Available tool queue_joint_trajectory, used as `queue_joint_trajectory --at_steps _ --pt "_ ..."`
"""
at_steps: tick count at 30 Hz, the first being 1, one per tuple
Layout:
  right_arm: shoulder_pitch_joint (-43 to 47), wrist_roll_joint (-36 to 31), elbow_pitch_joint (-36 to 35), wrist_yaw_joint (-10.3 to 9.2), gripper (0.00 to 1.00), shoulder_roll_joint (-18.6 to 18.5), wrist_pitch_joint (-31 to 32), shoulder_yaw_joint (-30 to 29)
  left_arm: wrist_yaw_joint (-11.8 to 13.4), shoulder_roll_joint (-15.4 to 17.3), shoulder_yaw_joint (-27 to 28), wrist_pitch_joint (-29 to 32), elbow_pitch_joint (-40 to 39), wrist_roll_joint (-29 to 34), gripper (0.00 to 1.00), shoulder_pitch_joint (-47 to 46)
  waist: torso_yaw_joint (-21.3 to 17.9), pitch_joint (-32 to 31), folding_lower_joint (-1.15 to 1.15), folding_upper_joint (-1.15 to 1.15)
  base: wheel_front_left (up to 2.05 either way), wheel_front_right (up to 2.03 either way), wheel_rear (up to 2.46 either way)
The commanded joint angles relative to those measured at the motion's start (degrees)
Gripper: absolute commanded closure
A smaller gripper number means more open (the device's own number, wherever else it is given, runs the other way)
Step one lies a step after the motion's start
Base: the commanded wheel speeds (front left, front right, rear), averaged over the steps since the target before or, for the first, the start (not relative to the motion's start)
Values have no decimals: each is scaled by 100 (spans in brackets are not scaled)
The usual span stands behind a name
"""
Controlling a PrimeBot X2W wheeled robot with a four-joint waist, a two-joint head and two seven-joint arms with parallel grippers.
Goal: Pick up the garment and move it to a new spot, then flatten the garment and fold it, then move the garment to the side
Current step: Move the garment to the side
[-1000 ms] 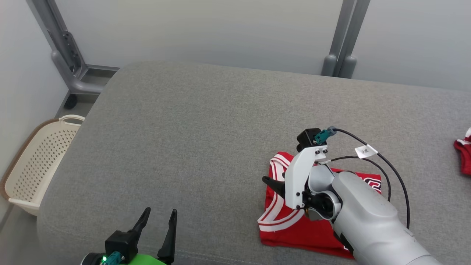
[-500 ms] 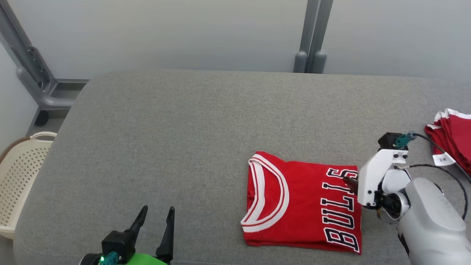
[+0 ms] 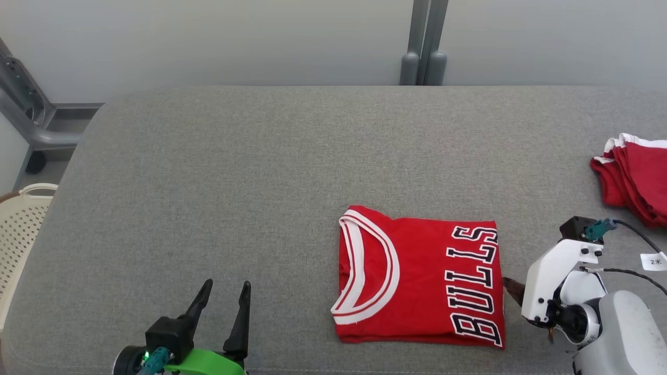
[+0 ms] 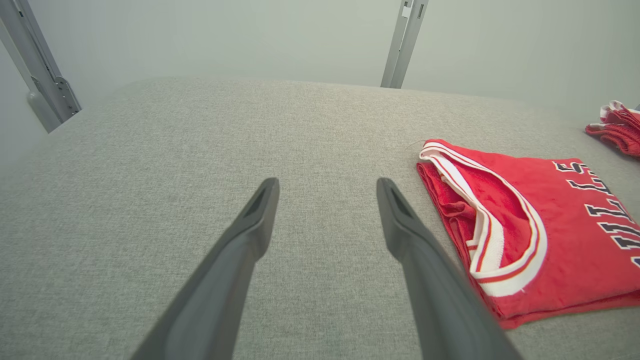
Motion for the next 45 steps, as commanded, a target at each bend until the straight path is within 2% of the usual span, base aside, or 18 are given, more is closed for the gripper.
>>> queue_joint_trajectory --at_steps 1,8,18,19,21,22,24,35,38,45 --pt "88 72 -48 0 0 11 17 35 -18 3 8 -16 11 46 0 -80 34 39 0 0 0 0 0" --pt "137 312 15 0 0 3 -60 92 -82 12 13 -15 67 87 0 -190 179 165 0 0 0 0 0" --pt "-127 172 719 0 0 9 -370 -46 -123 -4 13 -16 101 132 0 -281 389 289 0 0 0 0 0" --pt "-160 185 814 0 24 12 -404 -43 -120 -7 17 -16 102 138 0 -281 405 291 0 0 0 0 0" --pt "-207 173 971 0 58 21 -456 -3 -129 -12 21 -16 110 145 0 -280 439 287 0 0 0 0 0" --pt "-207 173 971 0 58 21 -456 -3 -129 -12 21 -16 110 145 0 -280 439 287 0 0 0 0 0" --pt "-257 102 1078 0 100 31 -540 27 -134 -26 26 -16 120 148 0 -279 474 265 0 0 0 0 0" --pt "-709 -438 978 0 100 3 -616 377 -146 -165 90 -17 95 167 0 -41 303 49 0 0 0 0 0" --pt "-899 -611 881 0 100 11 -511 705 -171 -203 110 -17 48 193 0 -19 161 10 0 0 0 0 0" --pt "-1499 -780 963 -2 100 -523 -554 1294 -223 -345 188 -16 -78 301 0 6 -258 10 0 0 0 0 0"
